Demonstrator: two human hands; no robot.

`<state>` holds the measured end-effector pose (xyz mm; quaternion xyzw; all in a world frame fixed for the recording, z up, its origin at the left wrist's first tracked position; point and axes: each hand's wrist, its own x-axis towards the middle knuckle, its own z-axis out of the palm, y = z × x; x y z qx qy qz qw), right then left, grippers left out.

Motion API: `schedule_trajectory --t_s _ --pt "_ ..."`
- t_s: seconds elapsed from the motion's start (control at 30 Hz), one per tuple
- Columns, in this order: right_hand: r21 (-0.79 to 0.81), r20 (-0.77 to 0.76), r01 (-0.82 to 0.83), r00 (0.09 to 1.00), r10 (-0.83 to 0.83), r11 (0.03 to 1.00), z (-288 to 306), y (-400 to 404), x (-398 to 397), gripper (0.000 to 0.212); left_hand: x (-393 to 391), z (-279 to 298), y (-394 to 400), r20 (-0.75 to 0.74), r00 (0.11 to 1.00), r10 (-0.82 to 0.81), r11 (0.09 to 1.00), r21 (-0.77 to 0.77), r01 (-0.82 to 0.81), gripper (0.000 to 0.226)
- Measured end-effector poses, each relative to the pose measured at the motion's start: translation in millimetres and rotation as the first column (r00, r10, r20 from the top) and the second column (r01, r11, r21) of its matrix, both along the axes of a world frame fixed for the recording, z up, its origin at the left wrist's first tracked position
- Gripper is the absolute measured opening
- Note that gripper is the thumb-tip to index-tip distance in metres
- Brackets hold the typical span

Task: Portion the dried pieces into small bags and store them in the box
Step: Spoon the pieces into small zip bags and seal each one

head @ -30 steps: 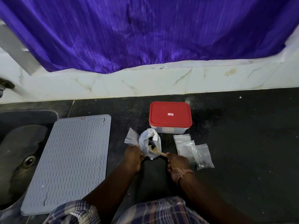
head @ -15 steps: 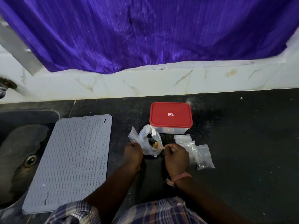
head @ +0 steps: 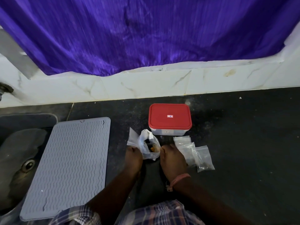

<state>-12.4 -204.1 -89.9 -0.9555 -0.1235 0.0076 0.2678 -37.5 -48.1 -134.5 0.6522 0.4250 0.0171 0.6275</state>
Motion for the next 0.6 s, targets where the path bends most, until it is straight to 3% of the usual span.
schedule_trajectory --t_s 0.13,0.23,0.37,0.5,0.6 --pt "0.225 -0.152 0.196 0.975 -0.164 0.955 -15 -4 0 0.015 8 -54 16 0.126 0.988 0.085 0.996 -0.035 -0.081 0.033" --pt "0.218 -0.139 0.2 0.975 -0.172 0.955 -23 -3 -4 0.014 17 -24 10 0.188 0.981 0.048 0.996 -0.081 -0.033 0.022" --pt "0.244 -0.209 0.283 0.949 -0.234 0.928 -25 1 -2 0.013 14 -13 4 0.177 0.984 -0.001 0.995 -0.094 0.018 0.031" --pt "0.387 -0.53 0.552 0.789 -0.311 0.739 -25 0 8 0.011 9 -10 4 0.204 0.978 0.051 0.983 -0.184 -0.013 0.028" --pt "0.458 -0.607 0.602 0.749 -0.265 0.654 -23 -6 10 0.01 10 -9 5 0.214 0.974 0.078 0.977 -0.212 -0.031 0.03"
